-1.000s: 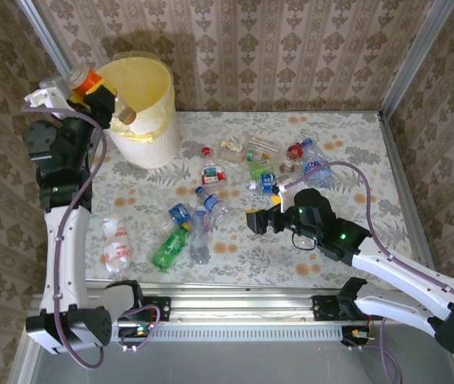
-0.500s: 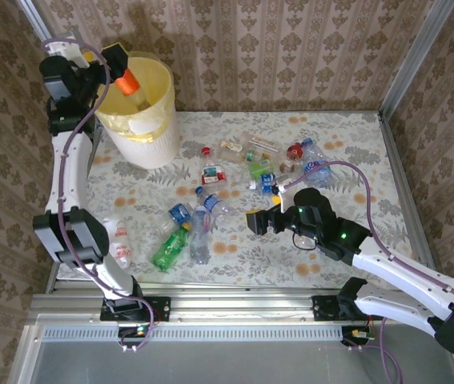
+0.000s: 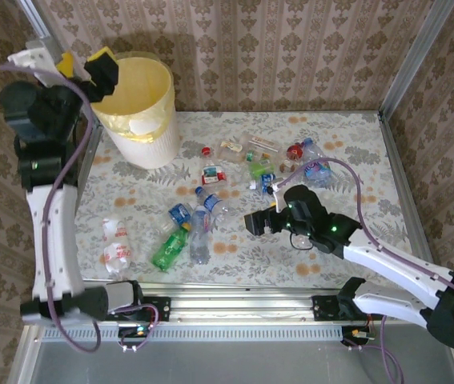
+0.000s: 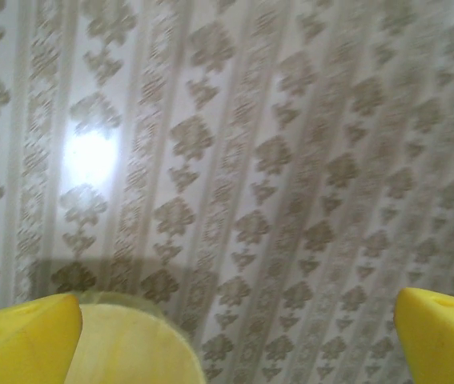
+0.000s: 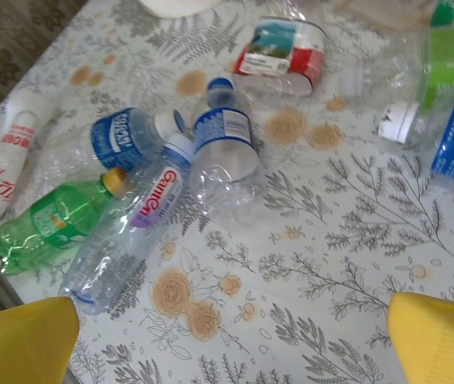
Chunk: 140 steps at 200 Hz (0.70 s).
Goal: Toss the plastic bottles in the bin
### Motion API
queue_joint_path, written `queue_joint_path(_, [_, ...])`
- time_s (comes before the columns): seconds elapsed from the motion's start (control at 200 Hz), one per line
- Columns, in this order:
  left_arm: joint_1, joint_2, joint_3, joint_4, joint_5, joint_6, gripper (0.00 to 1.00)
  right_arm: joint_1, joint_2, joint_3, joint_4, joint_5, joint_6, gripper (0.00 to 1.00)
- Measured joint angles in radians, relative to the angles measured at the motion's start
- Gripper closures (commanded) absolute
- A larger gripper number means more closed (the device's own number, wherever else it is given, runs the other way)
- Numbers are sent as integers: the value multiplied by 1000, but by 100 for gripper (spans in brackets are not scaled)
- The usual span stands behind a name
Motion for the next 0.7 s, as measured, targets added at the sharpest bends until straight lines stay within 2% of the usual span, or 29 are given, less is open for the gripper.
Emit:
queue_joint_path(0.185, [-92, -214, -171, -26, 29, 23, 0, -40, 105, 26, -18, -6, 62, 0])
queue_joint_path(0.33, [-216, -330, -330, -87, 11, 23, 0, -50, 173, 38, -18, -37, 85, 0])
queue_joint_path(0.525, [-406, -361, -470, -240, -97, 24, 0, -50, 237, 48, -13, -105, 87, 0])
queue_joint_path(0.7, [-602, -323, -554, -410, -228, 23, 0, -50, 238, 47, -8, -126, 86, 0])
